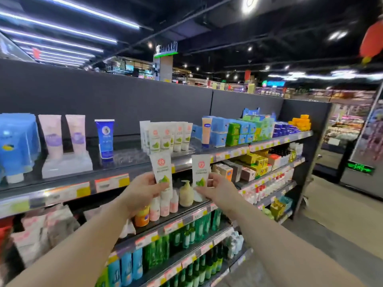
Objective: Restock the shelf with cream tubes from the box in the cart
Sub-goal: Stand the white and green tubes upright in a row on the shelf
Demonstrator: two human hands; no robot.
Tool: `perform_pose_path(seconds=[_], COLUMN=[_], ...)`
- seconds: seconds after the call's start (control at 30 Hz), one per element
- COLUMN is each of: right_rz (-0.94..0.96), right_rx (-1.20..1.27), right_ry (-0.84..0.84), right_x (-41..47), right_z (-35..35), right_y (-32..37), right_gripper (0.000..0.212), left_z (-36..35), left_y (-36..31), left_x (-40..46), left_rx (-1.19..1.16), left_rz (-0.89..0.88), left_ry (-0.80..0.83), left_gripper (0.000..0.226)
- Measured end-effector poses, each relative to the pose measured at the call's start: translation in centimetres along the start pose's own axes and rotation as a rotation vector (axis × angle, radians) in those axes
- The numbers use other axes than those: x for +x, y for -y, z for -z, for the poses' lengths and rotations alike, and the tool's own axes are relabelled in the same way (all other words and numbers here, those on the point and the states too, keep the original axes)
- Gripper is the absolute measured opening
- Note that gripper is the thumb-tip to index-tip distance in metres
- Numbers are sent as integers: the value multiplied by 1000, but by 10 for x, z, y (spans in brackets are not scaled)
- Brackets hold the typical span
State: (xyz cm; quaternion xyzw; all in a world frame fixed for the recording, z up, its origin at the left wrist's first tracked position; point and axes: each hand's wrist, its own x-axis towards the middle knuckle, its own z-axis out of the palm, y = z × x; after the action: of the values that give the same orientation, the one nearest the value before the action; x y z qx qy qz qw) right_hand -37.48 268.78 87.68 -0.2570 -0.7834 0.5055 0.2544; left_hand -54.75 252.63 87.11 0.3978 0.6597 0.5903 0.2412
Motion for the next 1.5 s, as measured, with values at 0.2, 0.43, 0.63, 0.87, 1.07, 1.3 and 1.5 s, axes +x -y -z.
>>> perform_pose_path(seconds=[0.2,0.43,0.63,0.87,1.07,1.3,1.5], right_rz=[49,176,288,444,436,385,364], right_rx=[-89,-78,-26,-184,-293,-469,-502], right_ry=[-57,1,228,368,397,481,492], right_x=[130,241,289,310,311,319,321], right_z=[18,-1,-17,-19,-22,-19,-19], right_y=[7,7,-2,-9,-9,9,7], right_gripper=[27,20,23,18,24,24,31], left_z=[6,12,1,-27,-39,-34,-34], left_y=[-17,-18,-18,-18,-21,-26,-21], left_x=[106,155,162,156,154,153,151], left_rx=[87,228,232,214,266,286,263], left_rz=[-44,-53,31,69,127,177,184], left_ry=[-104,-208,-418,-581,-614,-618,-616], left_gripper=[22,23,28,26,29,28,27])
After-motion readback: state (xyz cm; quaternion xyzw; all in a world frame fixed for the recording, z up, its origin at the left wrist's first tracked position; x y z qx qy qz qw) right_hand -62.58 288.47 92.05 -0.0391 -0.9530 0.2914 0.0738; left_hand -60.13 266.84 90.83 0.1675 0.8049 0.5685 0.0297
